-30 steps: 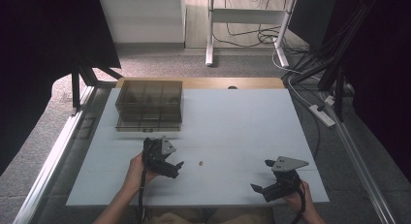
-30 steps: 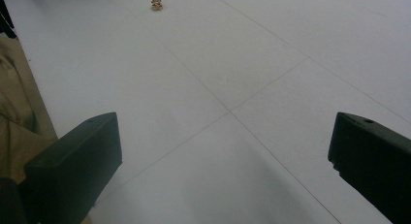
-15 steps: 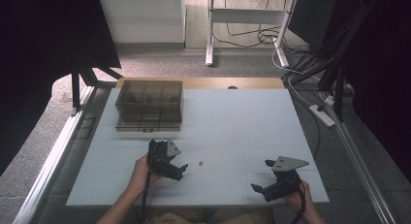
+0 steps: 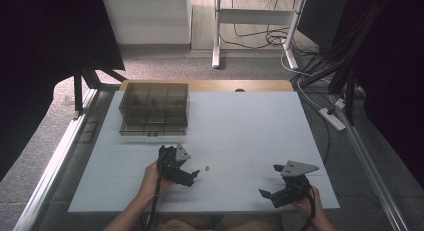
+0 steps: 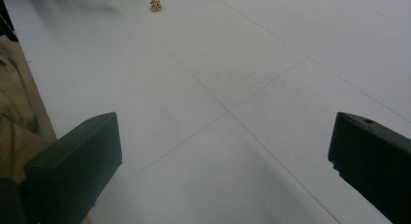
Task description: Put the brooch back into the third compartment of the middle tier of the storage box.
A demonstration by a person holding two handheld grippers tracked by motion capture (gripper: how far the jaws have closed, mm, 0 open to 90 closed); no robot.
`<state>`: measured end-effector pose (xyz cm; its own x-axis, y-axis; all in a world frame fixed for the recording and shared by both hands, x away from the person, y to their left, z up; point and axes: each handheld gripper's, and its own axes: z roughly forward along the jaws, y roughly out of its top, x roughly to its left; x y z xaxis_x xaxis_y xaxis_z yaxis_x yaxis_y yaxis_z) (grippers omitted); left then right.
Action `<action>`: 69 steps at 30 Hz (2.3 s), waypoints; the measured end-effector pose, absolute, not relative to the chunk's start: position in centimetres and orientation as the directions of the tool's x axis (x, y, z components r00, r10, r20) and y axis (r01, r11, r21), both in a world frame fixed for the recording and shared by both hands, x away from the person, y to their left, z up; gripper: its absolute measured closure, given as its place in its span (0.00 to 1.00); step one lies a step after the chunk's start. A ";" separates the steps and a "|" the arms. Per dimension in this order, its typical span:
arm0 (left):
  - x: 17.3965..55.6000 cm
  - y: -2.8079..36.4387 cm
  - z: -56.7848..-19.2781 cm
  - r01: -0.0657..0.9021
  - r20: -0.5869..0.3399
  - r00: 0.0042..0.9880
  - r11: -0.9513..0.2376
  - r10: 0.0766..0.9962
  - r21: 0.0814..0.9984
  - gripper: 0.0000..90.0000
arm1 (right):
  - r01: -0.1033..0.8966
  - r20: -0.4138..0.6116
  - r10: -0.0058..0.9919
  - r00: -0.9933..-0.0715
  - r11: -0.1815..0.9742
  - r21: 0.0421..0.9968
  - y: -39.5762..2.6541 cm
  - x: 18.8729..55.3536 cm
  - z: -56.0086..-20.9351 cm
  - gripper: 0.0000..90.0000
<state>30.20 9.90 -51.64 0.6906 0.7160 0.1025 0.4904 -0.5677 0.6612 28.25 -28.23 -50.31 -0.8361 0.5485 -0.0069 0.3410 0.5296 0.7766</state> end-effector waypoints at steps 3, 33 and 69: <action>30.3 9.3 -51.9 0.490 0.088 0.698 -0.564 0.711 0.665 0.00 | 0.341 -0.006 0.547 -0.837 0.529 0.777 -28.2 28.3 -50.3 0.00; 30.9 5.4 -53.0 0.486 0.000 0.754 -0.557 0.657 0.673 0.71 | 0.345 -0.005 0.548 -0.837 0.533 0.773 -28.1 28.3 -50.4 0.00; 30.4 5.9 -53.3 0.452 0.010 0.769 -0.555 0.639 0.699 0.90 | 0.345 -0.005 0.548 -0.836 0.534 0.772 -28.2 28.2 -50.4 0.00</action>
<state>30.41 5.89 -53.27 0.7690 0.6392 0.0104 0.4517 -0.5548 0.6987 28.23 -28.17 -50.40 -0.8362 0.5484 -0.0053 0.3451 0.5338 0.7720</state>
